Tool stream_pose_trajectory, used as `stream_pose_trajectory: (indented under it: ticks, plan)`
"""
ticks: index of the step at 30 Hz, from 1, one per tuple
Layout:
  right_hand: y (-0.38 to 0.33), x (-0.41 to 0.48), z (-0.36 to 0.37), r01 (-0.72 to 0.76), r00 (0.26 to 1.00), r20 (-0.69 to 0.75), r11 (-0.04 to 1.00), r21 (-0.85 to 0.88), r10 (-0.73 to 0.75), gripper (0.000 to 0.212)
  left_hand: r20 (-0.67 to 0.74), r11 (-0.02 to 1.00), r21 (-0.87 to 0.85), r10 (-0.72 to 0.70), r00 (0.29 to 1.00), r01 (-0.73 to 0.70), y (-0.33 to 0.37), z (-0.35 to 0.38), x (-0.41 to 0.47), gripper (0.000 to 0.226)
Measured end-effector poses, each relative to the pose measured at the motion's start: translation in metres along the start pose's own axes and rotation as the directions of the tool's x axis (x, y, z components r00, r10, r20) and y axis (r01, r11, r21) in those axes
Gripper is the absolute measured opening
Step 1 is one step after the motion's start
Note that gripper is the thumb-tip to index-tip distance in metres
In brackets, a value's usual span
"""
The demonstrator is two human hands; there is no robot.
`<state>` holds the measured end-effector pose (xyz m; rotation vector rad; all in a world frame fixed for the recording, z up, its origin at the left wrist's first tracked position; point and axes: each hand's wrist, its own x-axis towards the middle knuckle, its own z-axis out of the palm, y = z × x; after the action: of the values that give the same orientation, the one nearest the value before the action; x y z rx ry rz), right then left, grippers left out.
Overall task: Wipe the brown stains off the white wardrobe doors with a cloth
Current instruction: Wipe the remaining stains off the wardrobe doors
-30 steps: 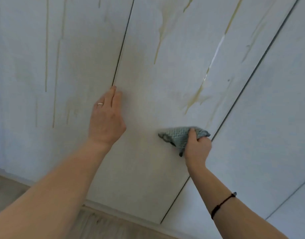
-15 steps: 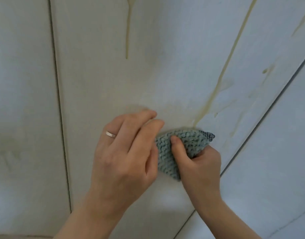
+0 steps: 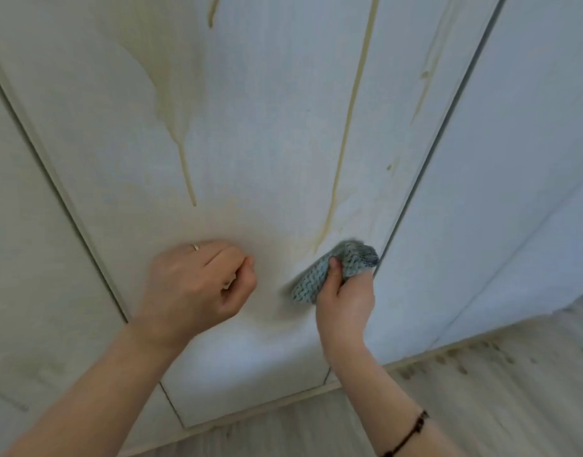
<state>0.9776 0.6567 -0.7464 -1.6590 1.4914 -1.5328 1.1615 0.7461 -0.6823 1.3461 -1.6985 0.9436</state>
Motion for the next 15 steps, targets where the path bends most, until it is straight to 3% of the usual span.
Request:
stream_pose_trajectory:
  ticks: [2, 4, 6, 7, 9, 11, 13, 15]
  plan:
    - [-0.011, -0.029, 0.018, 0.214, 0.971, 0.128, 0.972, -0.094, -0.201, 0.026, -0.023, 0.996, -0.063, 0.06, 0.998, -0.062, -0.006, -0.001, 0.002, 0.038]
    - [-0.014, -0.043, 0.023, 0.473, 0.87, 0.26, 0.86, -0.194, -0.42, 0.023, -0.042, 0.99, -0.09, 0.106, 0.994, -0.109, -0.009, -0.002, 0.001, 0.037]
    - [-0.008, -0.029, 0.012, 0.543, 0.834, 0.285, 0.796, -0.269, -0.472, 0.02, -0.044, 0.986, -0.092, 0.132, 0.99, -0.136, -0.01, 0.0, -0.001, 0.035]
    - [-0.005, -0.016, 0.001, 0.482, 0.873, 0.246, 0.825, -0.296, -0.422, 0.022, -0.04, 0.984, -0.096, 0.144, 0.989, -0.147, -0.01, 0.0, -0.002, 0.035]
    - [0.003, 0.017, -0.026, 0.182, 0.983, 0.07, 0.943, -0.278, -0.169, 0.018, -0.021, 0.983, -0.106, 0.149, 0.989, -0.151, -0.011, 0.001, -0.001, 0.034]
    - [0.007, 0.049, -0.052, -0.102, 0.99, -0.114, 0.986, -0.134, 0.087, 0.015, -0.013, 0.986, -0.081, 0.143, 0.99, -0.143, -0.011, 0.0, -0.001, 0.034]
    - [0.005, 0.057, -0.056, -0.142, 0.969, -0.21, 0.988, -0.06, 0.127, 0.018, 0.003, 0.99, -0.068, 0.125, 0.992, -0.124, -0.008, 0.0, -0.001, 0.034]
    - [-0.01, 0.041, -0.036, -0.093, 0.977, -0.191, 0.996, 0.008, 0.093, 0.022, 0.046, 0.994, -0.069, 0.087, 0.995, -0.084, -0.004, -0.003, 0.002, 0.033]
